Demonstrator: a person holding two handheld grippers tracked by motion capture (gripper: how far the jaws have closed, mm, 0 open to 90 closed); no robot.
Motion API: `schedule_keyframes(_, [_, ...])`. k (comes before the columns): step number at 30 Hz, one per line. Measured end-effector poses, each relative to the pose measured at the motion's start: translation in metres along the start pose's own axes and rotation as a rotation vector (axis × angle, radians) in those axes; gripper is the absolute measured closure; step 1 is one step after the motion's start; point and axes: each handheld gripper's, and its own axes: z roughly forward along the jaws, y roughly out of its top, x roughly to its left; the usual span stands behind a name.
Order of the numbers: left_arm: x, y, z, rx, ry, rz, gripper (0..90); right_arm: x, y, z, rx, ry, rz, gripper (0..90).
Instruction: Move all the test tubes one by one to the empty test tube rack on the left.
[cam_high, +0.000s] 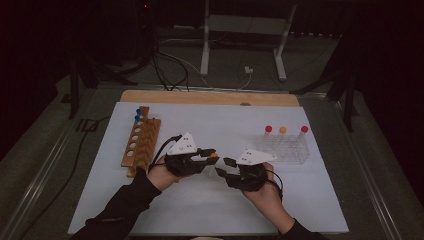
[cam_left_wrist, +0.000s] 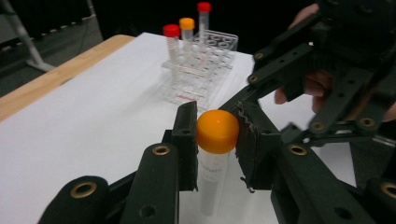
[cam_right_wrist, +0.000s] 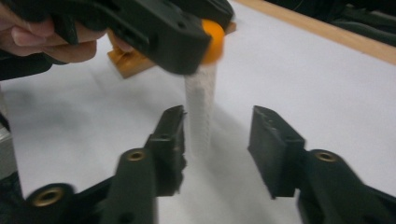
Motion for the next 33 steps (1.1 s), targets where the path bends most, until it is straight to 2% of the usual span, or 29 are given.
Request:
schedule_keyframes(3, [0.007,0.001,-0.008,0.002,0.024,-0.008,71.6,-0.001,0.000,-0.002,-0.016,-0.018,-0.002,38.6])
schedule_keyframes(5, [0.012,0.001,-0.013,0.002,0.046,-0.009,71.5,-0.002,0.001,-0.004,-0.027,-0.017,0.008,34.6])
schedule_keyframes(8, [0.020,0.002,-0.023,-0.003,0.080,-0.020,71.6,-0.004,0.002,-0.007,-0.041,-0.025,0.031,23.2])
schedule_keyframes(9, [0.022,0.003,-0.025,-0.003,0.088,-0.020,71.6,-0.004,0.002,-0.007,-0.046,-0.041,0.039,17.0])
schedule_keyframes(11, [0.028,0.004,-0.033,-0.008,0.116,-0.026,71.6,-0.005,0.002,-0.008,-0.044,-0.066,0.038,14.6])
schedule_keyframes(15, [0.039,0.006,-0.048,-0.020,0.166,-0.033,71.6,-0.007,0.002,-0.010,-0.058,-0.073,0.052,9.7])
schedule_keyframes(17, [0.045,0.008,-0.057,-0.028,0.192,-0.040,71.6,-0.008,0.001,-0.011,-0.063,-0.062,0.054,3.0])
schedule_keyframes(20, [0.054,0.010,-0.070,-0.043,0.234,-0.051,71.6,-0.008,0.001,-0.012,-0.072,-0.055,0.047,0.0])
schedule_keyframes(25, [0.068,0.010,-0.089,-0.052,0.298,-0.076,71.6,-0.009,0.000,-0.014,-0.078,-0.043,0.038,0.0])
schedule_keyframes(33, [0.087,0.001,-0.108,-0.047,0.379,-0.111,71.6,-0.009,0.000,-0.015,-0.087,-0.037,0.033,0.0])
